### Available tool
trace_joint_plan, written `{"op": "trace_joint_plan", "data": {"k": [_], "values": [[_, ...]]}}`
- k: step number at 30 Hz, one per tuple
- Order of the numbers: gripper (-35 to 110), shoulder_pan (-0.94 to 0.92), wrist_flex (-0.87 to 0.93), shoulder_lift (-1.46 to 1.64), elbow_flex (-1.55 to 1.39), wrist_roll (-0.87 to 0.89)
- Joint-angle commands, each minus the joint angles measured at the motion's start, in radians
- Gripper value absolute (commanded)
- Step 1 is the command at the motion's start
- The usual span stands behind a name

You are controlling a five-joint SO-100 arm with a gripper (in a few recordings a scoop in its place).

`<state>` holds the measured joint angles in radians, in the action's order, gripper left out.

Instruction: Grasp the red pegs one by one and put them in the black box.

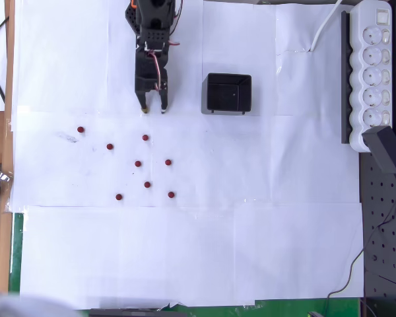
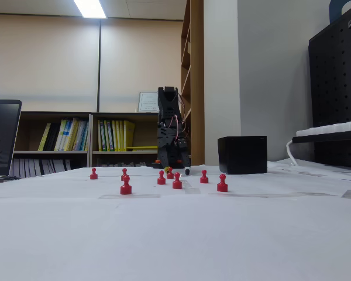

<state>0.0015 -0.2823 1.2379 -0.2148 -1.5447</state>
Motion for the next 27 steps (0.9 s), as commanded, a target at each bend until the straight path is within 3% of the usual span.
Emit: {"op": "trace_joint_plan", "data": {"k": [1,27], "values": [[17,-0.012,-0.029,0.084,-0.112,-0.018],[17,-0.048,-0.032,0.345,-0.385,-0.04]]}}
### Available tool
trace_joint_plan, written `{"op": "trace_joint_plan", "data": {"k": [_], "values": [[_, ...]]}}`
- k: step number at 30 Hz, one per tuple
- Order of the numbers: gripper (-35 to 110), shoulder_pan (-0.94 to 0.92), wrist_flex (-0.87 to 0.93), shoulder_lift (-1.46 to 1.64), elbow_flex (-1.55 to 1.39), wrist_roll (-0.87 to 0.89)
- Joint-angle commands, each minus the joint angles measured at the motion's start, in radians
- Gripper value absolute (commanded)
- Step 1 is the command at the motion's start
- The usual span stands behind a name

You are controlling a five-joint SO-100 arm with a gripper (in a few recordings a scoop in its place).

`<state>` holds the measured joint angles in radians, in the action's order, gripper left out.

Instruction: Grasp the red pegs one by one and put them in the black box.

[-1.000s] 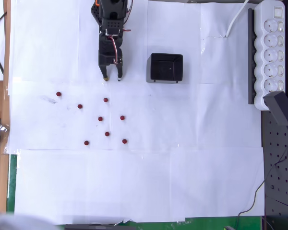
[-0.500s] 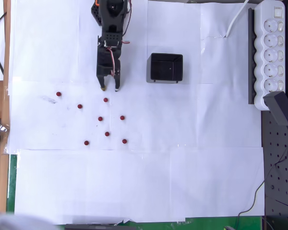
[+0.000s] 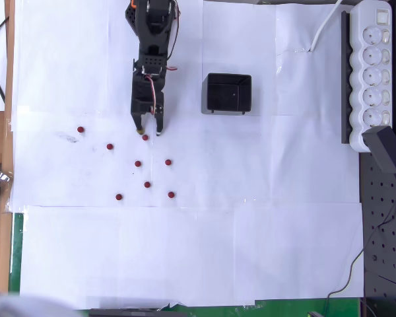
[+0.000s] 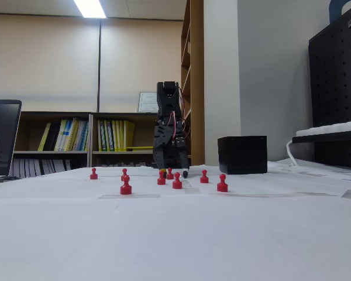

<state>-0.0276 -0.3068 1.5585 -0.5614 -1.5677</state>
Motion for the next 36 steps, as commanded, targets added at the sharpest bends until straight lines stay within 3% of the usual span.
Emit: {"op": "trace_joint_plan", "data": {"k": [1,12,27,36], "values": [[17,-0.02,-0.008,0.029,-0.044,-0.017],[17,-0.025,-0.026,0.061,-0.069,-0.017],[0,-0.023,-0.008,0.057,-0.058,-0.011],[0,-0.021,0.048,0.017,-0.054,-0.048]]}}
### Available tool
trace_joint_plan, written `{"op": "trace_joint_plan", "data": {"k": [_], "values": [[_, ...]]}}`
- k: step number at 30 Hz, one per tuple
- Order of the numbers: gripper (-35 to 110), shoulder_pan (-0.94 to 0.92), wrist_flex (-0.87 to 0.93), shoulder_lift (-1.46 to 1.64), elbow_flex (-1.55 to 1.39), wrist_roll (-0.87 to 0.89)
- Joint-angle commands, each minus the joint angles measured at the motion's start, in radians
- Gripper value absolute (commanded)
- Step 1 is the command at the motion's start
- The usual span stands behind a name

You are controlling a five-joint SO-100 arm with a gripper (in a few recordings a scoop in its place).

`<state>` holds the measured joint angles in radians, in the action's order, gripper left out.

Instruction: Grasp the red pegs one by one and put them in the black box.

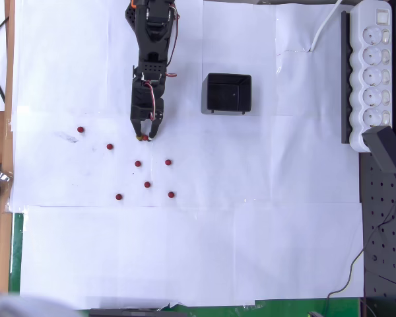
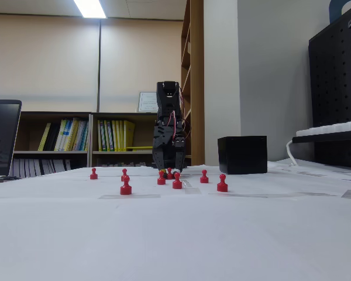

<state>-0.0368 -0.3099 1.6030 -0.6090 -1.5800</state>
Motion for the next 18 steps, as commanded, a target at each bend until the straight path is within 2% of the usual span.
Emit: {"op": "trace_joint_plan", "data": {"k": [1,10,18], "values": [[0,-0.012,0.083,-0.048,-0.014,-0.048],[0,0.018,0.612,-0.36,-0.129,-0.23],[0,0.137,1.358,-0.515,-0.629,-0.468]]}}
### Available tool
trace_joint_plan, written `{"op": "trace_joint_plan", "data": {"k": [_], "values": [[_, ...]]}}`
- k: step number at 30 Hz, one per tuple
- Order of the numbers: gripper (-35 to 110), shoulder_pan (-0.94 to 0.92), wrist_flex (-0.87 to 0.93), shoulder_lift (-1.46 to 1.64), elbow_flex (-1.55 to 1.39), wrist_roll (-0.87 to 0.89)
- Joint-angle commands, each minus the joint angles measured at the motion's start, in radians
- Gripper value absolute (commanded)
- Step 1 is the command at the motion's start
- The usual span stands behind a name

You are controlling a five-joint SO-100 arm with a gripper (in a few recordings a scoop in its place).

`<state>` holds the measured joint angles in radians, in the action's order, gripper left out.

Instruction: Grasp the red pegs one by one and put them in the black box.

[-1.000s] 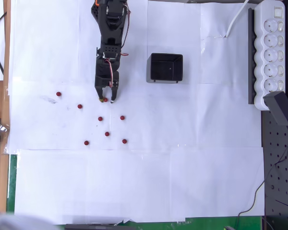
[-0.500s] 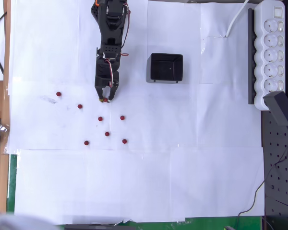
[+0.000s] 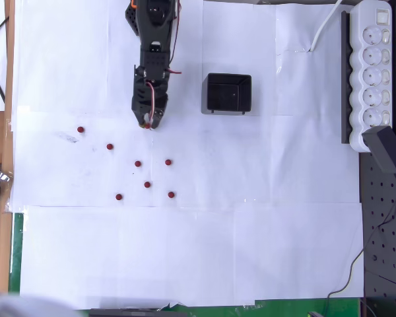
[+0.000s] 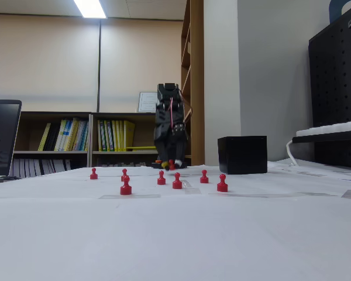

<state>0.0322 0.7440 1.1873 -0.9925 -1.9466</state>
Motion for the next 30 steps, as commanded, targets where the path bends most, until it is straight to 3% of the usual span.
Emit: {"op": "trace_joint_plan", "data": {"k": [1,7,12,19,30], "values": [[0,0.098,0.373,-0.109,-0.305,-0.127],[0,0.342,0.692,-0.129,-0.62,-0.324],[0,0.549,0.752,-0.097,-0.699,-0.465],[0,0.741,0.649,0.034,-0.623,-0.574],[0,0.764,0.36,0.264,-0.451,-0.563]]}}
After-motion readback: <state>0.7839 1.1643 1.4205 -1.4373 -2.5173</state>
